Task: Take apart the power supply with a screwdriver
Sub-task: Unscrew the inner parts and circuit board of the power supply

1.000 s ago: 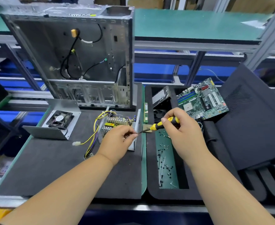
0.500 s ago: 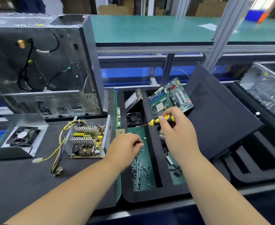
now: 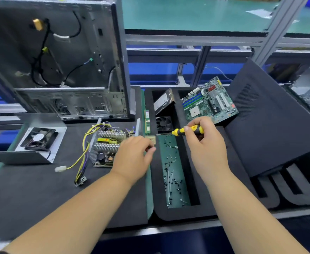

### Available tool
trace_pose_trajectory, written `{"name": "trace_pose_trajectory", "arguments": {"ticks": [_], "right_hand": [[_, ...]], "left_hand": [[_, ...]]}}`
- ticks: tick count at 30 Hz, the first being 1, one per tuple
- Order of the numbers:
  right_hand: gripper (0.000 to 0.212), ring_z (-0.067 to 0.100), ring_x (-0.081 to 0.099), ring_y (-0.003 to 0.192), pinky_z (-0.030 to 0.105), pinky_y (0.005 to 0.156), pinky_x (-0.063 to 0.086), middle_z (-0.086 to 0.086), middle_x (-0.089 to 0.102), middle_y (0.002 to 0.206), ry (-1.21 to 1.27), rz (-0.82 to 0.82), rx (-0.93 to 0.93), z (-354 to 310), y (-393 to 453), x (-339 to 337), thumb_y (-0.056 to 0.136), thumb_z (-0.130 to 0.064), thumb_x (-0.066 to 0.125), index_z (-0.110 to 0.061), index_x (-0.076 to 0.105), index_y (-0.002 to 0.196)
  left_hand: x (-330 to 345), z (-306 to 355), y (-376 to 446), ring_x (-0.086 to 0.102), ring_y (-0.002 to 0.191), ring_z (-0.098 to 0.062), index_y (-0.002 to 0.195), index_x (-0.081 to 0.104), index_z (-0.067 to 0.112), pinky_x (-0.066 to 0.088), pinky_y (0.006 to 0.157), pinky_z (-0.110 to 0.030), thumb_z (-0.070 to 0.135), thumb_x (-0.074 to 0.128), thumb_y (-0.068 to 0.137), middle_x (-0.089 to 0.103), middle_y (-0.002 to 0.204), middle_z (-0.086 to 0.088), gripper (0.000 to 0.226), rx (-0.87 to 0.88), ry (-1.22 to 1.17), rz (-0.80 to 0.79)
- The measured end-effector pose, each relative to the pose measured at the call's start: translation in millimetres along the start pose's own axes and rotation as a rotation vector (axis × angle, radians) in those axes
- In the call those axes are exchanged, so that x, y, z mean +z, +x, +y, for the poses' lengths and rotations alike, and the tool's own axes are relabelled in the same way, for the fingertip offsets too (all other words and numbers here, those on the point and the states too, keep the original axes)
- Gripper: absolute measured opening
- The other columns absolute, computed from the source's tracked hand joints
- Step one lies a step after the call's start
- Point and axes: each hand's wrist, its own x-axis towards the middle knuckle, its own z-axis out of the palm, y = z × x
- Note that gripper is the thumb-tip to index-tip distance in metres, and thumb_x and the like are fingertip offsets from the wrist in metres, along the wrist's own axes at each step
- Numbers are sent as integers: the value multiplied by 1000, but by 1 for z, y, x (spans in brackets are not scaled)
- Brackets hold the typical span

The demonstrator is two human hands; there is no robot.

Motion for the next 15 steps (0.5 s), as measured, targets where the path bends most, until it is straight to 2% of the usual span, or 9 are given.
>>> {"name": "trace_pose_trajectory", "arguments": {"ticks": [4,6,8,10,12,13,15], "right_hand": [[14,1,45,57,12,52,36,-14,55,71,80,-8,-11,-21,-6,32,95,-26,61,-30,55,84],[15,2,43,54,11,48,34,-14,53,65,116,-30,-12,-32,-10,48,95,-26,61,-31,55,83],[16,2,42,52,11,47,31,-18,51,61,132,-60,-29,-42,-16,66,95,-25,61,-30,55,81],[15,2,41,52,13,47,30,-19,51,60,109,-85,-48,-52,-23,82,93,-24,62,-27,55,80],[15,4,39,50,16,48,31,-17,51,59,83,-103,-43,-60,-29,96,93,-26,62,-27,55,80],[15,5,39,50,17,48,31,-16,52,59,73,-105,-34,-63,-32,102,92,-27,62,-28,54,80],[14,4,41,50,16,48,31,-17,56,61,76,-96,-24,-71,-38,112,92,-28,62,-29,54,80]], "left_hand": [[-32,-45,-26,55,89,-26,98,64,13,43,81,-38,16,66,86,61,93,0,13,-12,56,86],[-46,-65,-44,52,87,-23,98,63,11,39,82,-30,14,64,85,59,91,-1,14,10,64,120],[-58,-80,-61,55,83,-24,96,62,9,36,76,-24,10,68,86,59,87,-2,12,41,78,90],[-67,-94,-70,61,75,-27,89,64,10,43,70,-28,15,63,89,62,82,-3,5,143,123,10],[-77,-104,-72,59,68,-28,78,63,10,49,62,-34,24,50,91,61,74,-4,22,304,221,-60],[-82,-108,-73,58,67,-28,76,62,11,48,61,-34,26,49,89,60,73,-4,24,364,269,-74],[-91,-117,-76,59,76,-28,86,62,12,43,71,-37,27,58,83,62,81,-3,15,404,346,-60]]}}
